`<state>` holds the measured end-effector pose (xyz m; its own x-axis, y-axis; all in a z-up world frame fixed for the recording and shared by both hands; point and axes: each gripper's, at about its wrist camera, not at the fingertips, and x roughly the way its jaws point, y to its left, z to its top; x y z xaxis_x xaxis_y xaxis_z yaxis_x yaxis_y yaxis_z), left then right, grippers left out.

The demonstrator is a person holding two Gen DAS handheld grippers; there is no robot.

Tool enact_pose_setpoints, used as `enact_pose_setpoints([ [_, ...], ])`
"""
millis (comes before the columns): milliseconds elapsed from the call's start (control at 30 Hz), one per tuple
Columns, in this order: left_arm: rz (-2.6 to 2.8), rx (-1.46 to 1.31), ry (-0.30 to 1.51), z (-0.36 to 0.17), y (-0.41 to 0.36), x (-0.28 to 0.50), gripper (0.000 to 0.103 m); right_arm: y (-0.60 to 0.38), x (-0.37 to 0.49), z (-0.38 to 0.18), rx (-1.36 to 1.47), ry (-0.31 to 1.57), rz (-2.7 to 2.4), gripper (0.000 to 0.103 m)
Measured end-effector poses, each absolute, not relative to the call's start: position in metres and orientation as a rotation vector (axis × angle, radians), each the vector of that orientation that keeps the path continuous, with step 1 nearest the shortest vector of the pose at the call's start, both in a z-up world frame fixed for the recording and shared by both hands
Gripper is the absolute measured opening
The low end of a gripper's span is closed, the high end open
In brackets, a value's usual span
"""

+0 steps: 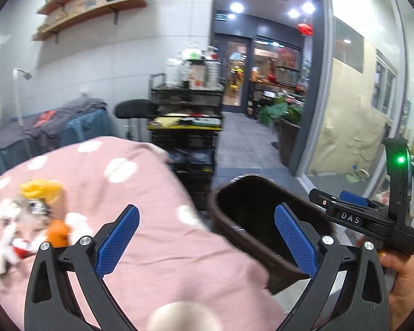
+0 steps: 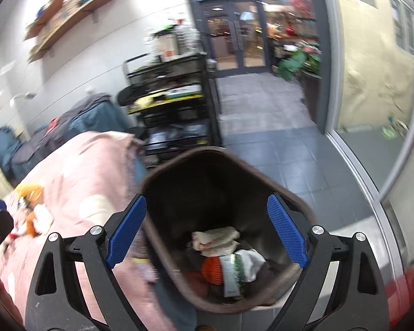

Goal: Collect trash
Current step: 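Move both open tools away from the bin back to the table, then grasp the white tissue with the left tool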

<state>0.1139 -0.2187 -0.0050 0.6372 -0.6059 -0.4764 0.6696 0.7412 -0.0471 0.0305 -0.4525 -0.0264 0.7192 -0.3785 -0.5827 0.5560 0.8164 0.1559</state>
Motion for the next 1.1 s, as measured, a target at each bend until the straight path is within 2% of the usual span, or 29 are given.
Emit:
enact_pose_setpoints([
  [400,-0.464,0.105,0.451,0.003,-0.124,0.127,0.097,-0.368,0.087,-0.027,0.211,0.624,-0.301,0.088],
  [1100,-0.101,0.01,0.572,-0.029,0.051,0.149,0.097,-0.247,0.156,-0.031,0.146,0.731,0.054,0.088],
])
